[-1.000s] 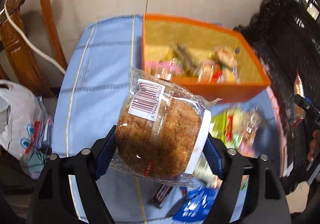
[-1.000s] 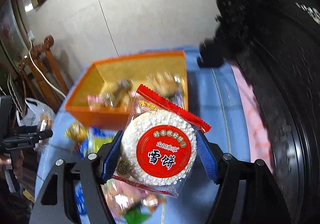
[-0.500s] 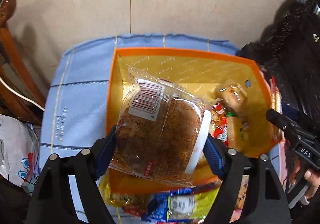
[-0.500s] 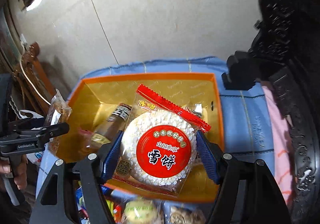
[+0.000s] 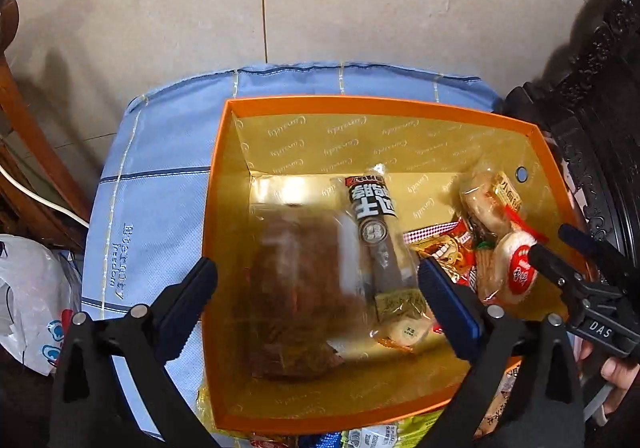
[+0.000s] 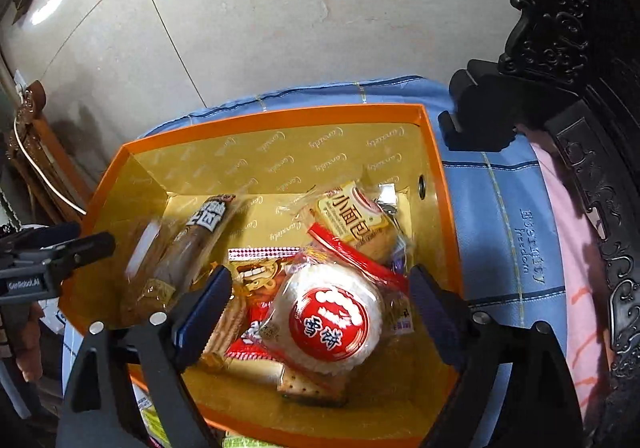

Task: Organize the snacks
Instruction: 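Lower the bread loaf and rice cake into the orange box and release, then grasp the blue snack bag with left tool while right tool grasps green pastry pack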

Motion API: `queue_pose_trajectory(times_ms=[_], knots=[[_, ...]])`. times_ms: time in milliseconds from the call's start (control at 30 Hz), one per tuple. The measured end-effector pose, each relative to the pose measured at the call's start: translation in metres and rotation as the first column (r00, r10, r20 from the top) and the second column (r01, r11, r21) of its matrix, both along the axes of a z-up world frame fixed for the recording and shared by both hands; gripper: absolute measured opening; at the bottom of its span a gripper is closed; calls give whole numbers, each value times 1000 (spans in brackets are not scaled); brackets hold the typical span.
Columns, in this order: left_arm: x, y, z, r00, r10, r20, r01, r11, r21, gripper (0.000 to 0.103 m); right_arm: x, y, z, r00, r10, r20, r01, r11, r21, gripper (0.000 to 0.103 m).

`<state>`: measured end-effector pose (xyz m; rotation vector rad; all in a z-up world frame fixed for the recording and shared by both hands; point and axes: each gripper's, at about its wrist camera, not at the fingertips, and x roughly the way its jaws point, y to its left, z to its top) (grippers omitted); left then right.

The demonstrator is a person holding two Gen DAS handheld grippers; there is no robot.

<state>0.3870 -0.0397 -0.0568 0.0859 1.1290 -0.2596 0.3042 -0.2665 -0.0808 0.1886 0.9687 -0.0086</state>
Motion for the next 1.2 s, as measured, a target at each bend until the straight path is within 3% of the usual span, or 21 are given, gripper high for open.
queue_pose_trajectory(times_ms=[267, 567, 733, 900, 1200], knots=[[-30, 22, 14, 999, 23, 32, -24, 1000, 15, 98, -57, -8, 17, 999, -3, 42, 1, 999, 35, 92], [-115, 60, 4, 998, 46, -40, -46, 999, -14, 98, -140, -26, 6, 996, -76, -36, 78, 995, 63, 96], [-169, 60, -27, 988, -24, -152, 18, 999, -37, 98, -173, -24, -12, 989, -100, -107, 110, 990, 89, 96], [-219, 50, -47, 969, -150, -197, 151, 988, -6, 98, -193, -12, -21, 988, -77, -137, 92, 990, 105, 96], [-263, 26, -71, 928, -226, -295, 223, 974, -45, 98, -214, 7, -26, 986, -54, -157, 71, 992, 103, 96]])
